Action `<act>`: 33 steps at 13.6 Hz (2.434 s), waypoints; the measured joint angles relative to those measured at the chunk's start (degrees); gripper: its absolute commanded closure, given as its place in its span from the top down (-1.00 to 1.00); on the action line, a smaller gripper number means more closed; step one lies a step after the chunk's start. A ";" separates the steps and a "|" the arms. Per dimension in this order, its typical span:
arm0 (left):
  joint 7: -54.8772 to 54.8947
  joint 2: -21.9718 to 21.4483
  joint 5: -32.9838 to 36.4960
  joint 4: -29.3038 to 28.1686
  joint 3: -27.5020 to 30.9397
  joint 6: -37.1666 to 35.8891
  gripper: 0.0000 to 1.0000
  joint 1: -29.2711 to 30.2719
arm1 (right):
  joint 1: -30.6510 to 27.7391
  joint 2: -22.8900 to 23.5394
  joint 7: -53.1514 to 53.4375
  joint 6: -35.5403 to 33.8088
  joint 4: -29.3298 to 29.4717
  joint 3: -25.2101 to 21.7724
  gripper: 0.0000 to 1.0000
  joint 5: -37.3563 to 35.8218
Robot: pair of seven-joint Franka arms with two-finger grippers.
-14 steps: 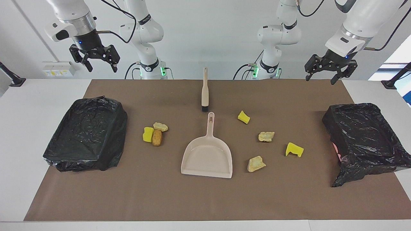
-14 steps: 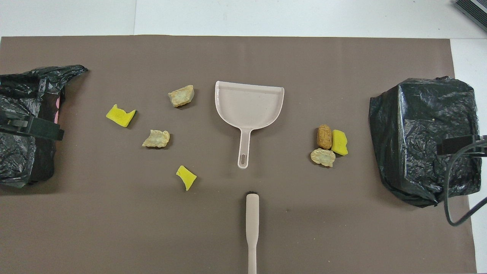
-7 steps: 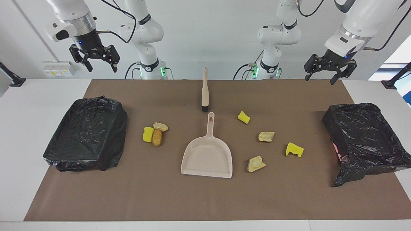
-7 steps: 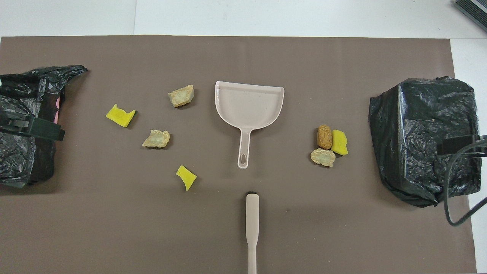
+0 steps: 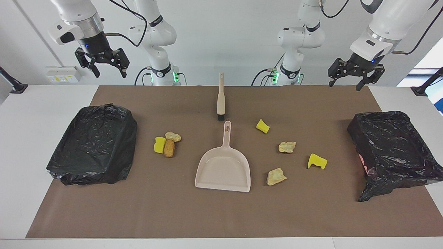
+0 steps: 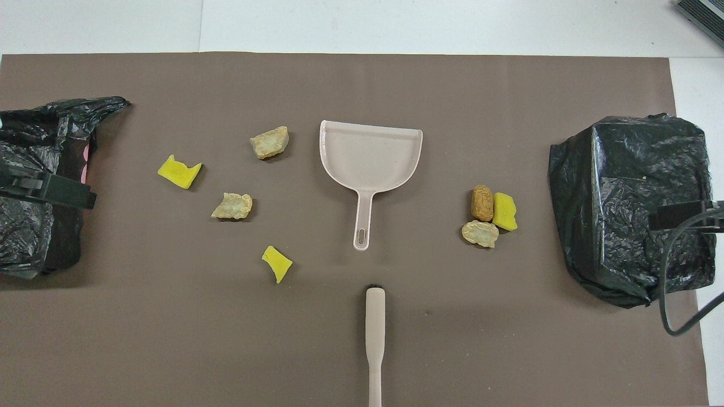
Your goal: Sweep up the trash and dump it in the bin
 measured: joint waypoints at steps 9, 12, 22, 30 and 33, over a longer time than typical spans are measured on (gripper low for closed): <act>0.00 -0.44 0.00 -0.34 -1.39 0.01 1.00 -0.35 | 2.79 4.43 1.10 4.21 -0.33 0.82 1.00 0.63; -1.26 -2.77 -0.02 -4.03 -1.72 0.02 1.00 -2.96 | 5.63 8.20 5.11 8.97 -0.40 1.10 1.00 1.58; -27.17 -11.49 -0.13 -24.46 -2.56 10.67 1.00 -26.20 | 15.99 22.66 25.08 20.47 0.19 1.40 1.00 10.41; -48.67 -12.06 -0.17 -39.15 -2.62 26.23 1.00 -45.86 | 25.35 30.88 29.70 26.49 0.67 1.49 1.00 14.93; -55.08 -9.07 -0.18 -43.72 -2.67 34.48 1.00 -51.74 | 27.42 33.20 29.70 28.92 0.67 1.54 1.00 15.05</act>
